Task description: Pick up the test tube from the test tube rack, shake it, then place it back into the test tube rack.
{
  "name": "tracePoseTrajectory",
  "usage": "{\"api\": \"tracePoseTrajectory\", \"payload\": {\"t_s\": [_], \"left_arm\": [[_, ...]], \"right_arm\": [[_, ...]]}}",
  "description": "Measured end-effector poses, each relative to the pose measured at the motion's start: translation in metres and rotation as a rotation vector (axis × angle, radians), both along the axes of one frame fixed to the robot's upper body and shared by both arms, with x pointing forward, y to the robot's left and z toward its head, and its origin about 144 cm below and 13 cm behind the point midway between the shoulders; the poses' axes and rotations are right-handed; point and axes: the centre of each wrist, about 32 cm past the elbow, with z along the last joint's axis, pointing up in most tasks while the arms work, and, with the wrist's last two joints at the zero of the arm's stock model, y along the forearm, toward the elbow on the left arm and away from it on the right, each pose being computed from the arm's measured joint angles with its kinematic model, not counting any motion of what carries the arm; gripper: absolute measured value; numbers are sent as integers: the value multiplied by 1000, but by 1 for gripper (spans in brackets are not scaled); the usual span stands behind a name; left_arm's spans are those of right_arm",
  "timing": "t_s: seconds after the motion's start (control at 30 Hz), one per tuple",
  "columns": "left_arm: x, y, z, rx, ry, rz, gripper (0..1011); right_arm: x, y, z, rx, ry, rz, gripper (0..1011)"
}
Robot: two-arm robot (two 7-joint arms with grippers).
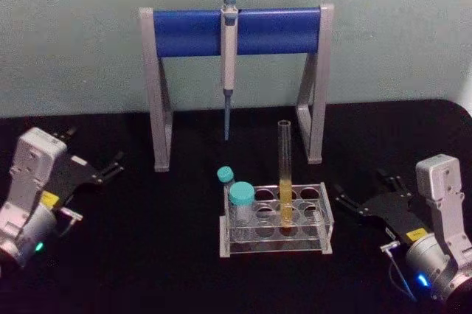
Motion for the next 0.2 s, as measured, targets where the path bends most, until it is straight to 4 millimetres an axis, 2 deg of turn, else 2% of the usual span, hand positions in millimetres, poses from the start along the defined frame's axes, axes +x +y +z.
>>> {"api": "tracePoseTrajectory", "payload": {"t_s": [0.2], "left_arm": [[0,0,0,0,0,0,1010]], "right_arm": [[0,0,0,0,0,0,1000]]}}
